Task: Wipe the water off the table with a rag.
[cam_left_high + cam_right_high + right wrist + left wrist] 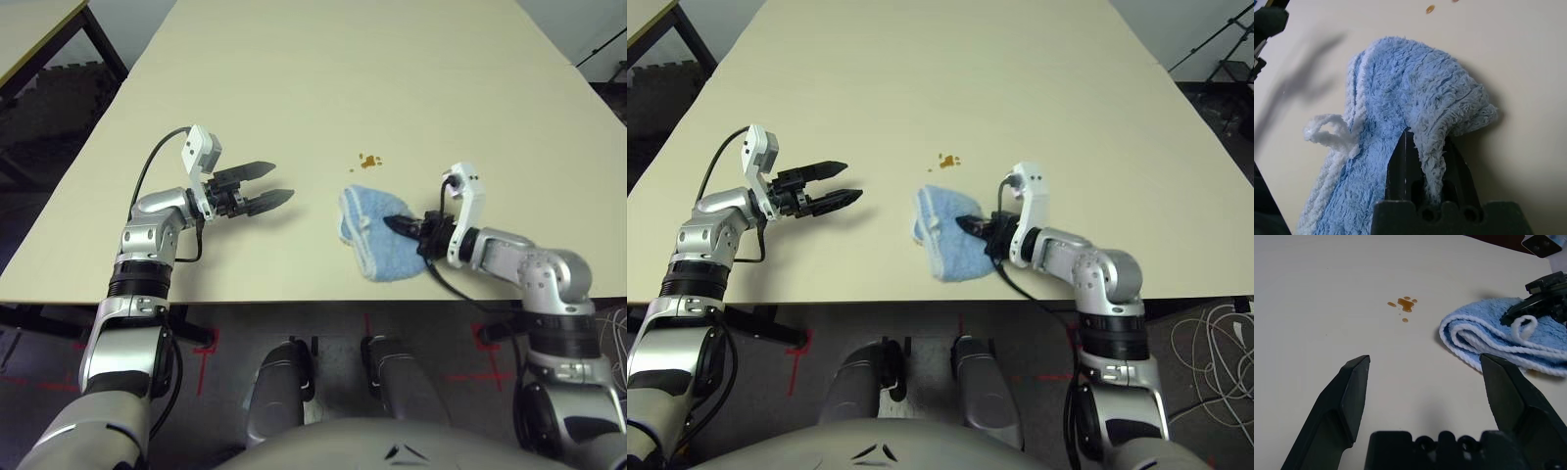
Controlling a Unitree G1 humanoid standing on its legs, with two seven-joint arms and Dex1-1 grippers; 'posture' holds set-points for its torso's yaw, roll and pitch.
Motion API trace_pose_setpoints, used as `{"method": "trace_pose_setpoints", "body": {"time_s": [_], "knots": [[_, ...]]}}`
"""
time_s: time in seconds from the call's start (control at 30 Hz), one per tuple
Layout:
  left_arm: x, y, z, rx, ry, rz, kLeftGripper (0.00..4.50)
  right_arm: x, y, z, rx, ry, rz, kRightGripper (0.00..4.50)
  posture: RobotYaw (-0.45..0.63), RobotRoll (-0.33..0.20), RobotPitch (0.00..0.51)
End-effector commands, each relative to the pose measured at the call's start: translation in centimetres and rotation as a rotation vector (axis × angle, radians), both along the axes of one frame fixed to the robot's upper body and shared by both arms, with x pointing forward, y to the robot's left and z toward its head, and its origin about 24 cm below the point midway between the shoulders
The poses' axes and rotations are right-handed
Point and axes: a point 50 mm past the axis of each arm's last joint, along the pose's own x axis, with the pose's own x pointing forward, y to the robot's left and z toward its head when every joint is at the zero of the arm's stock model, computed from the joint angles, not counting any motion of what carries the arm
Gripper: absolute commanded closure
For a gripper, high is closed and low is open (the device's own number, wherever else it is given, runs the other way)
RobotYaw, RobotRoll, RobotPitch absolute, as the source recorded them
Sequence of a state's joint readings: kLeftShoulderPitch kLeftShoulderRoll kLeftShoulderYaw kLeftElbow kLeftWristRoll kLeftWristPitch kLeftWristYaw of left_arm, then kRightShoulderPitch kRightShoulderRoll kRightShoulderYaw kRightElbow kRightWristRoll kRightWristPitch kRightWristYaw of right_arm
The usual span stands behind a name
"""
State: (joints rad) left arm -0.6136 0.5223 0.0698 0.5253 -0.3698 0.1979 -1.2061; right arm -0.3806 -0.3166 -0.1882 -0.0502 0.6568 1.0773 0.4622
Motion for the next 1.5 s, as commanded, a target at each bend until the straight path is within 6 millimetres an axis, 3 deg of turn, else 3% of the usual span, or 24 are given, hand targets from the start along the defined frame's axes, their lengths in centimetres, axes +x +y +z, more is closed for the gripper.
{"method": "trace_pose_setpoints", "body": {"time_s": [0.03,0.23,0.4,0.57,1.1,1.5], "knots": [[0.0,0.0,-0.2,0.006,0.002,0.002,0.0,0.5,-1.2,0.5,0.02,-0.016,-0.061,4.49,-0.19,0.0,0.158],[0.1,0.0,-0.1,0.008,0.0,0.004,0.0,1.6,-3.4,1.5,0.003,-0.054,-0.14,4.49,-0.19,0.0,0.157],[0.0,0.1,-0.1,0.009,0.001,0.004,0.0,2.6,-5.3,4.1,0.057,-0.116,-0.18,4.49,-0.19,0.0,0.156],[0.1,0.1,-0.1,0.009,-0.001,0.008,0.0,3.7,-5.7,5.5,0.059,-0.164,-0.212,4.49,-0.19,0.0,0.155],[0.2,0.3,0.2,0.009,-0.013,0.022,0.0,8.0,-2.6,-0.1,-0.04,-0.068,-0.371,4.49,-0.17,0.0,0.152],[-0.1,0.7,0.0,0.009,-0.015,0.04,0.0,9.4,4.8,0.2,0.081,-0.046,-0.223,4.49,-0.15,0.0,0.146]]}}
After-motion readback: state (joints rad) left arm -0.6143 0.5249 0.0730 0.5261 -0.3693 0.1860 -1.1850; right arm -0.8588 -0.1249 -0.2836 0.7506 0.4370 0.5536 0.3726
